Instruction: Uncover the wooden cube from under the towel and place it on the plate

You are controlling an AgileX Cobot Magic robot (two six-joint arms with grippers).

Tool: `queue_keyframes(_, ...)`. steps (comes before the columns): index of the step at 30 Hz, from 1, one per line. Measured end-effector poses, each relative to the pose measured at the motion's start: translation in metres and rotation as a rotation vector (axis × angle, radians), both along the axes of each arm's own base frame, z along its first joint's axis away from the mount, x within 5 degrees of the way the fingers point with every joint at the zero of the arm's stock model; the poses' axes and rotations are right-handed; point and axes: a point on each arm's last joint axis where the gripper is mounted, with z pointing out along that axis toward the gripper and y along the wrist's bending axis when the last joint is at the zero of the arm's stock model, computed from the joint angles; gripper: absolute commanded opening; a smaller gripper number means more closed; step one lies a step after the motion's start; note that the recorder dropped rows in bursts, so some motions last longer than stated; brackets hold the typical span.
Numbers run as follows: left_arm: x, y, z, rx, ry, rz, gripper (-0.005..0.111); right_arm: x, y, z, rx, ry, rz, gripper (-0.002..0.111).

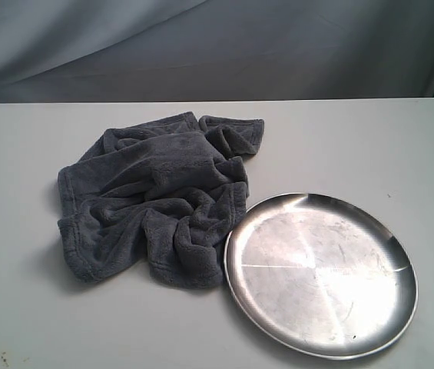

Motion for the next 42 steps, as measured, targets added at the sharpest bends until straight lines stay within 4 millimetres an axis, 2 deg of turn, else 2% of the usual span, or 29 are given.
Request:
queue_keyframes(16, 0.000, 0.000, 0.000, 0.000, 0.000, 0.000, 0.000, -0.003, -0.001, 0.033, 0.078, -0.370, -0.009, 0.000)
queue_keyframes(22, 0.000, 0.000, 0.000, 0.000, 0.000, 0.000, 0.000, -0.007, -0.003, 0.043, 0.285, -0.511, 0.008, 0.000)
queue_keyframes(24, 0.000, 0.000, 0.000, 0.000, 0.000, 0.000, 0.000, -0.011, -0.004, 0.054, 0.360, -0.589, 0.026, 0.000)
queue_keyframes(25, 0.000, 0.000, 0.000, 0.000, 0.000, 0.000, 0.000, -0.016, -0.004, 0.070, 0.374, -0.640, 0.039, 0.000)
queue_keyframes(26, 0.000, 0.000, 0.000, 0.000, 0.000, 0.000, 0.000, -0.018, -0.003, 0.077, 0.376, -0.659, 0.045, 0.000)
queue_keyframes(27, 0.000, 0.000, 0.000, 0.000, 0.000, 0.000, 0.000, -0.022, -0.003, 0.096, 0.378, -0.675, 0.055, 0.000)
queue_keyframes(30, 0.000, 0.000, 0.000, 0.000, 0.000, 0.000, 0.000, -0.013, -0.001, 0.123, 0.385, -0.524, 0.050, 0.000)
queue_keyframes(32, 0.000, 0.000, 0.000, 0.000, 0.000, 0.000, 0.000, 0.004, 0.000, 0.137, 0.348, -0.314, 0.029, 0.000)
queue_keyframes(37, 0.000, 0.000, 0.000, 0.000, 0.000, 0.000, 0.000, 0.045, 0.003, 0.148, 0.214, 0.122, 0.037, 0.000)
queue_keyframes(40, 0.000, 0.000, 0.000, 0.000, 0.000, 0.000, 0.000, 0.067, 0.012, 0.155, 0.137, 0.263, 0.169, 0.000)
queue_keyframes(42, 0.000, 0.000, 0.000, 0.000, 0.000, 0.000, 0.000, 0.079, 0.016, 0.157, 0.116, 0.299, 0.236, 0.000)
